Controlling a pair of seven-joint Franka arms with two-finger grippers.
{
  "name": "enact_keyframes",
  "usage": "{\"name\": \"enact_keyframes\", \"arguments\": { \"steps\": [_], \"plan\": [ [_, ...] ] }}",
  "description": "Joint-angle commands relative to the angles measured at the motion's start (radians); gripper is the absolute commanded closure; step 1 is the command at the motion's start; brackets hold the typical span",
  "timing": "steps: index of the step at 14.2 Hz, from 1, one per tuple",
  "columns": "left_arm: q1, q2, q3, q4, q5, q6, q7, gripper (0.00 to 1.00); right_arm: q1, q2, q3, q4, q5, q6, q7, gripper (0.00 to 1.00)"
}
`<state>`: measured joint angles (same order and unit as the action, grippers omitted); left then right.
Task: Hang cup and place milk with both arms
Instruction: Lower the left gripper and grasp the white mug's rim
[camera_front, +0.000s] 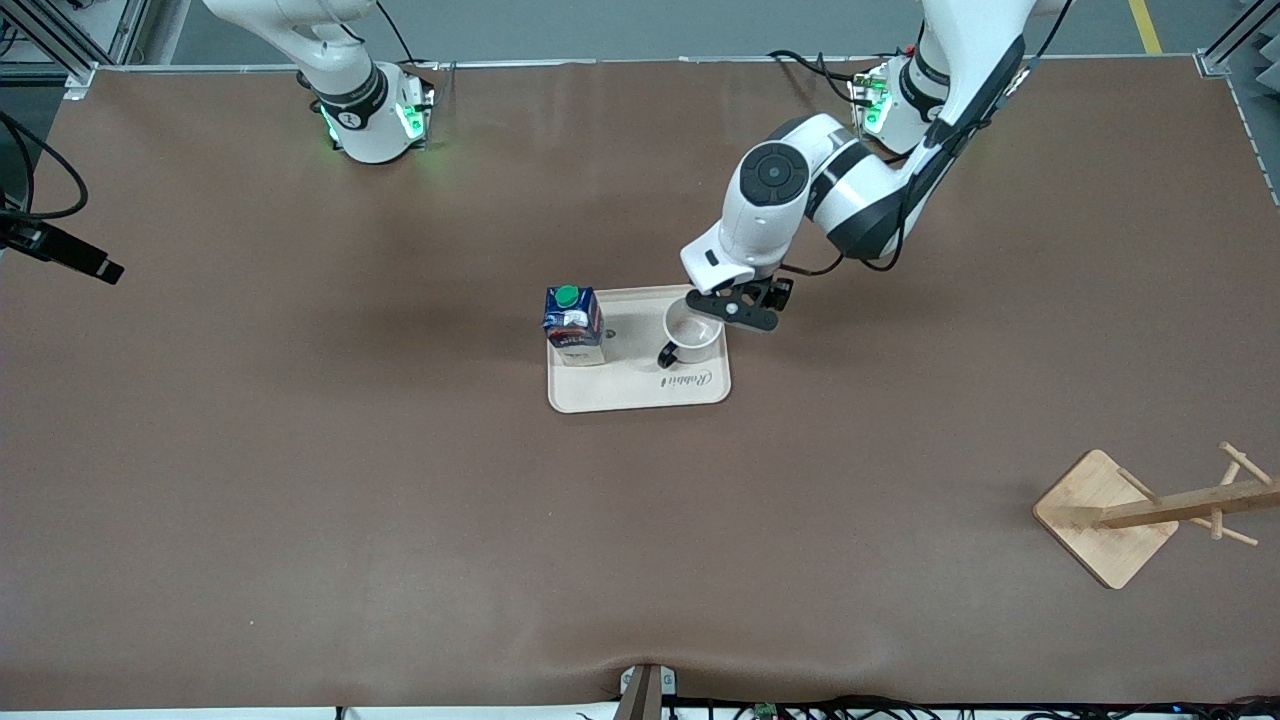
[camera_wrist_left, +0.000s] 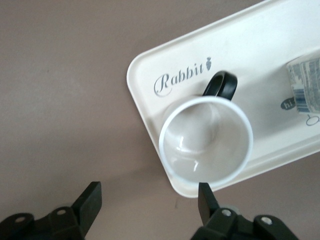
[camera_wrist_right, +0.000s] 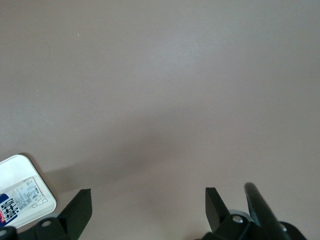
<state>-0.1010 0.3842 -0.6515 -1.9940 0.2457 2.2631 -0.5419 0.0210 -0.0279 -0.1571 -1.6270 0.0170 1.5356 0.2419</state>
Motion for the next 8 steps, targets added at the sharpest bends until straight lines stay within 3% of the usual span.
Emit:
{"name": "enact_keyframes", "arguments": {
  "steps": [1,5,8],
  "plan": [
    [0.001,0.090,-0.005,0.041,0.067,0.042,-0.003,0.18,-0.006,0.005,0.007,0.019,-0.015,-0.020,-0.065,0.00],
    [0.000,0.131,0.000,0.041,0.081,0.111,-0.003,0.24,-0.009,0.006,0.007,0.021,-0.014,-0.020,-0.101,0.00],
    [-0.002,0.146,0.001,0.043,0.089,0.113,-0.004,0.43,-0.015,0.013,0.007,0.039,-0.014,-0.020,-0.099,0.00]
  ]
}}
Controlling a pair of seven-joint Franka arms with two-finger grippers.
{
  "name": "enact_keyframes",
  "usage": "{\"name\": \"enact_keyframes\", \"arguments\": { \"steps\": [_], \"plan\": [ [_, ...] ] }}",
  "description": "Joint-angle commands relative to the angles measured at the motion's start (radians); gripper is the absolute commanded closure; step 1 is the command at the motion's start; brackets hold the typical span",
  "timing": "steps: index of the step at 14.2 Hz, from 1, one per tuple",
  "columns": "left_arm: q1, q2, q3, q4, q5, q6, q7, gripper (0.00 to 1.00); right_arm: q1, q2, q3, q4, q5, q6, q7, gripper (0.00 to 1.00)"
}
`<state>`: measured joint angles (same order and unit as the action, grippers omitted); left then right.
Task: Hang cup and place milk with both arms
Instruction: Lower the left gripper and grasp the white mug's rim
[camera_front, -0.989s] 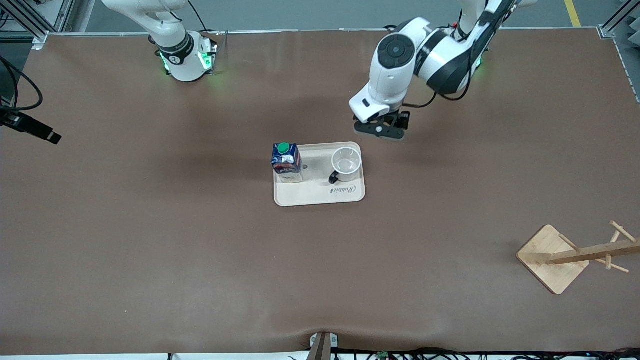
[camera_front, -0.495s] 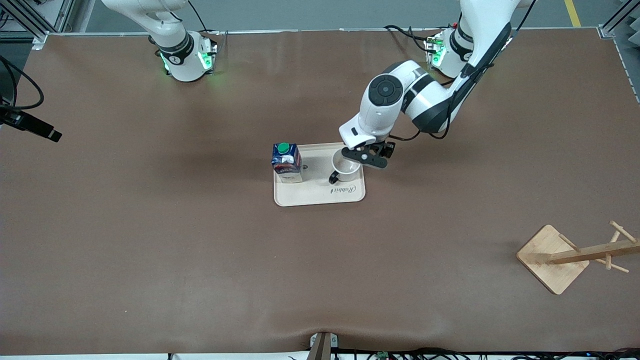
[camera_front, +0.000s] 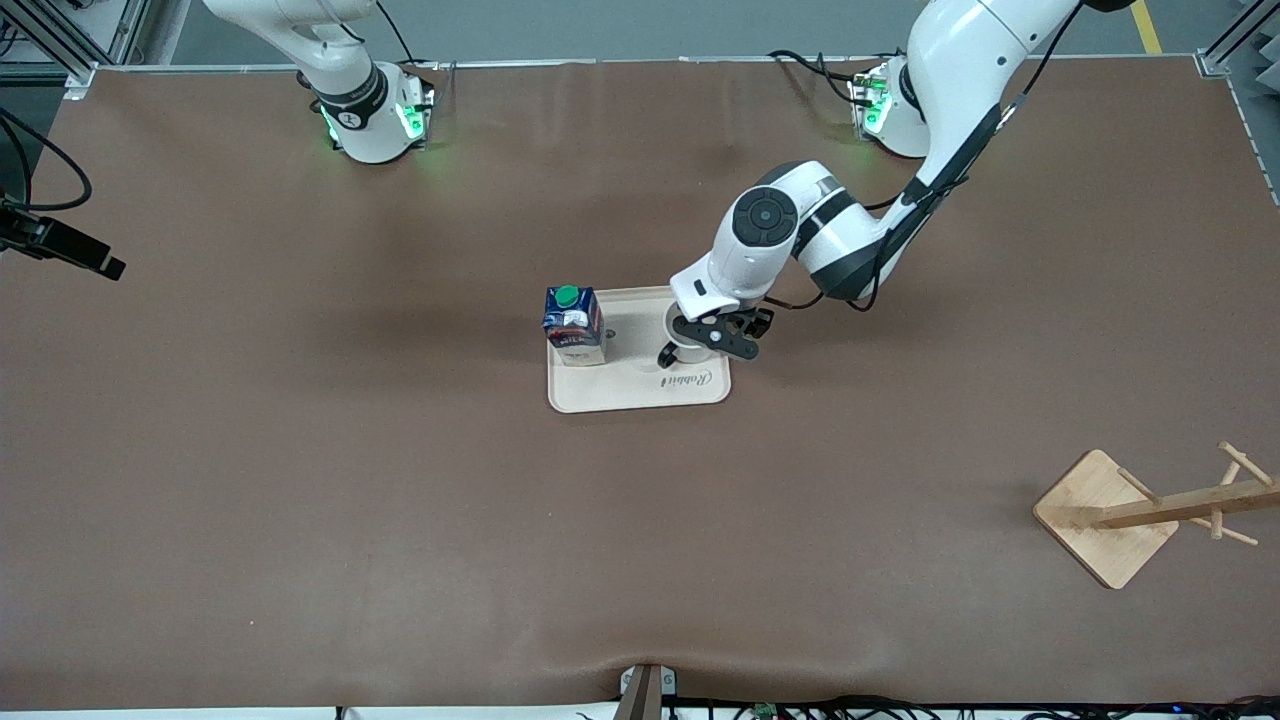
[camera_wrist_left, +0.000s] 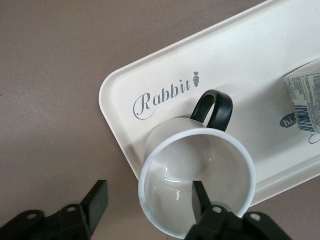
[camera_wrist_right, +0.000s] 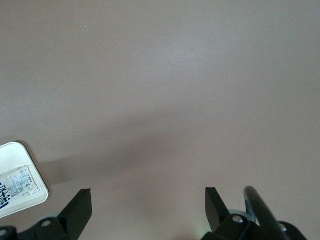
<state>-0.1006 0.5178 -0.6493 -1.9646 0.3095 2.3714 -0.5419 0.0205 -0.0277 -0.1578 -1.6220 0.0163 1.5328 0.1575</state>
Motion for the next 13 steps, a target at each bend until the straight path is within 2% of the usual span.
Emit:
{"name": "enact_keyframes", "arguments": {
  "steps": [1,6,11,13],
  "plan": [
    [-0.002,0.022,0.000,0.013,0.029,0.011,-0.004,0.48,-0.016,0.012,0.007,0.037,-0.009,-0.017,-0.015,0.00],
    [-0.002,0.082,0.002,0.064,0.103,0.025,-0.018,0.61,-0.008,0.023,0.007,0.036,0.001,-0.017,-0.015,0.00],
    [-0.001,0.088,0.007,0.091,0.108,0.025,-0.018,1.00,0.024,0.051,0.007,0.037,0.001,-0.011,-0.013,0.00],
    [0.004,0.077,0.008,0.107,0.108,0.019,-0.016,1.00,0.050,0.066,0.007,0.037,0.001,-0.010,-0.015,0.00]
  ]
}}
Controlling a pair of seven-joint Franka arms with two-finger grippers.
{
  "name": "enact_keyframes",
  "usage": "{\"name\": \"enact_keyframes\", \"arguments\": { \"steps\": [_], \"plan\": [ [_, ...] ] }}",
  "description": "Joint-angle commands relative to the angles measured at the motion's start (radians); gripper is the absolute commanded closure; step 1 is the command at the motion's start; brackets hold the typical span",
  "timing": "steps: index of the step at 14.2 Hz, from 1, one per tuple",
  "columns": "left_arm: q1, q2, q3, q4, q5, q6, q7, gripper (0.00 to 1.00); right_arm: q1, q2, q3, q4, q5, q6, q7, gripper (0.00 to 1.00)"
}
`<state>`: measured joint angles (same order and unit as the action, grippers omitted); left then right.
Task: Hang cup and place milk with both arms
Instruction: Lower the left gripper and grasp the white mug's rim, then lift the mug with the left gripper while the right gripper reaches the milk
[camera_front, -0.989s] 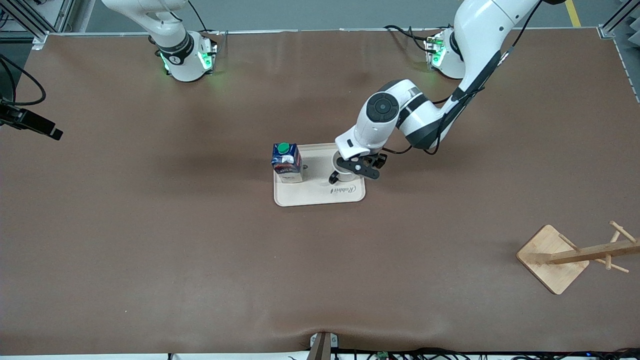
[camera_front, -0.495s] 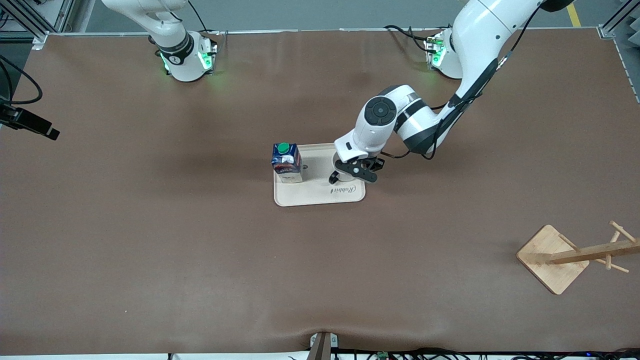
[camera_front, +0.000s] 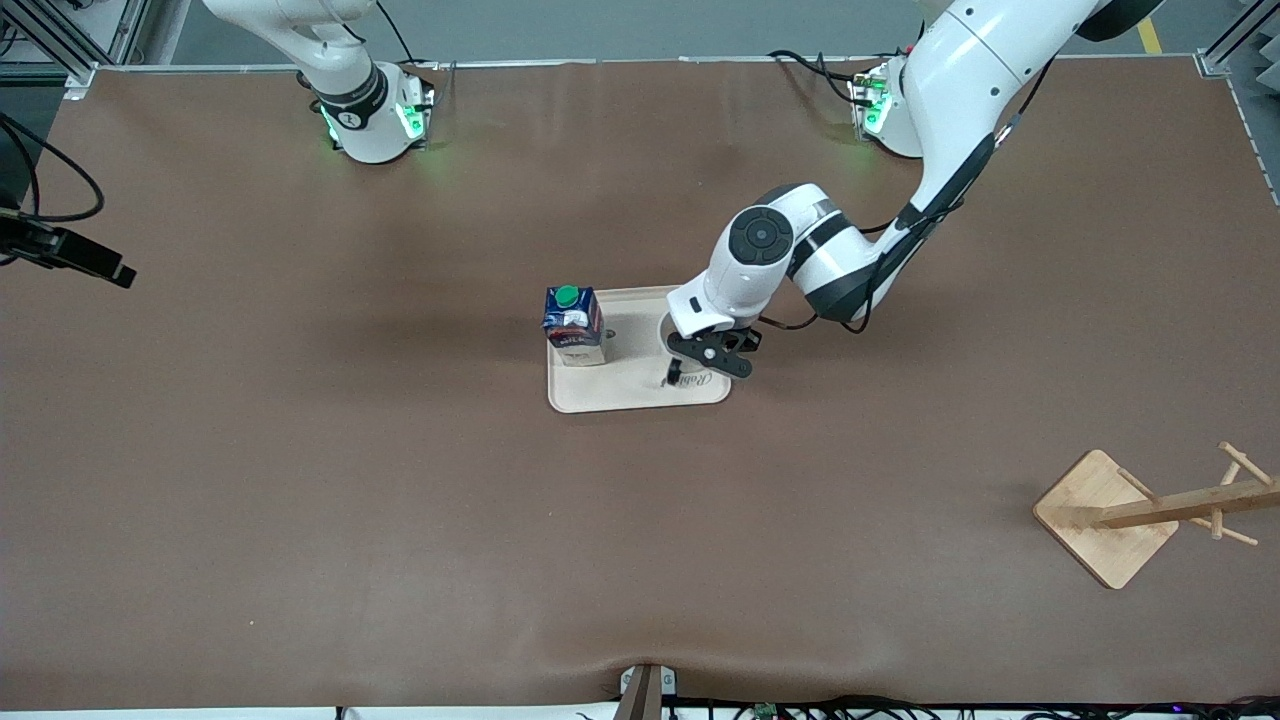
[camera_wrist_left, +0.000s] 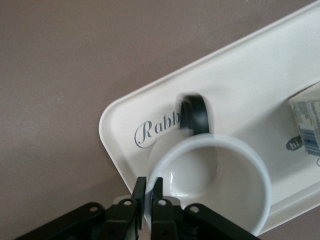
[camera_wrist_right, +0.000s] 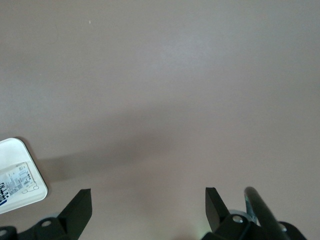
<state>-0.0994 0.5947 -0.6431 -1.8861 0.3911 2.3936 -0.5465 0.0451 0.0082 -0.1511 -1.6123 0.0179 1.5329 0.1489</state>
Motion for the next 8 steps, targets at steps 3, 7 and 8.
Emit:
{"name": "enact_keyframes", "arguments": {
  "steps": [3,7,8],
  "plan": [
    [0.017,-0.073,-0.001,0.056,0.026,-0.066,-0.015,1.00,0.053,0.053,0.001,0.035,-0.003,-0.008,-0.015,0.00],
    [0.073,-0.225,-0.016,0.143,-0.088,-0.334,-0.013,1.00,0.117,0.120,0.002,0.026,-0.001,-0.019,-0.101,0.00],
    [0.096,-0.275,-0.010,0.184,-0.162,-0.408,-0.024,1.00,0.160,0.145,0.002,0.025,0.010,-0.042,-0.092,0.00]
  ]
}}
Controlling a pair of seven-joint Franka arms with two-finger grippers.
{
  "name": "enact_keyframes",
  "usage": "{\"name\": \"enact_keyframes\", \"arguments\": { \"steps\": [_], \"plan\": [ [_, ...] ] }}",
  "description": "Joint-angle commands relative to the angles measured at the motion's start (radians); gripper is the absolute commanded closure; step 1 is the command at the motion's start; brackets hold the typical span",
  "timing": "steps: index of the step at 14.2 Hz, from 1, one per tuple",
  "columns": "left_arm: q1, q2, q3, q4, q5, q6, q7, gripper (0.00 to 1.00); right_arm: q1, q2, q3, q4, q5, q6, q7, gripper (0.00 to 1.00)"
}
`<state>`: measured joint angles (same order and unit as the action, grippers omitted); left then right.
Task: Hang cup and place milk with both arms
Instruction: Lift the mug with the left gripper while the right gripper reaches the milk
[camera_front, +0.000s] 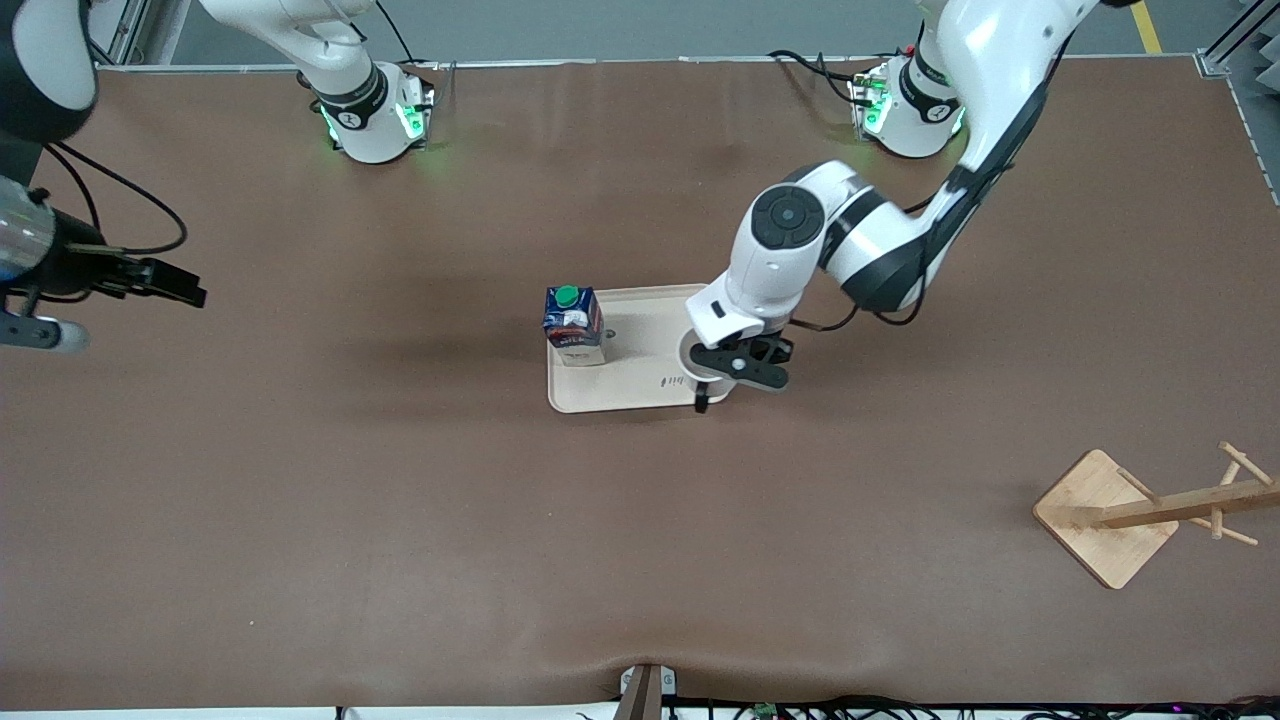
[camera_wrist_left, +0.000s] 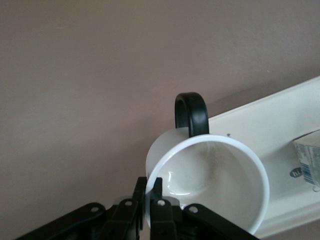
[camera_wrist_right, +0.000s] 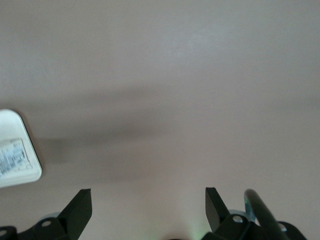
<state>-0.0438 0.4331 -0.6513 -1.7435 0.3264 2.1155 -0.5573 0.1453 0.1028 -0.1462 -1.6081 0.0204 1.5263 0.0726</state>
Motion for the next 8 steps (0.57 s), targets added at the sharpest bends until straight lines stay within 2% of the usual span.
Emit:
{"name": "enact_keyframes", "arguments": {
  "steps": [1,3,4,6,8],
  "plan": [
    [0.071,-0.141,-0.002,0.074,-0.127,-0.194,-0.018,1.00,0.086,0.063,-0.003,0.020,0.079,-0.047,0.021,0.00],
    [0.151,-0.175,-0.002,0.142,-0.138,-0.314,0.009,1.00,0.097,0.112,-0.003,0.002,0.310,-0.042,0.131,0.00],
    [0.200,-0.175,-0.008,0.182,-0.138,-0.360,0.038,1.00,0.127,0.127,-0.003,-0.002,0.363,-0.022,0.144,0.00],
    [0.264,-0.175,-0.001,0.277,-0.132,-0.460,0.132,1.00,0.273,0.129,-0.004,-0.015,0.314,0.082,0.229,0.00],
    [0.362,-0.175,0.001,0.321,-0.136,-0.512,0.291,1.00,0.367,0.133,-0.004,-0.051,0.299,0.170,0.442,0.00]
  ]
}}
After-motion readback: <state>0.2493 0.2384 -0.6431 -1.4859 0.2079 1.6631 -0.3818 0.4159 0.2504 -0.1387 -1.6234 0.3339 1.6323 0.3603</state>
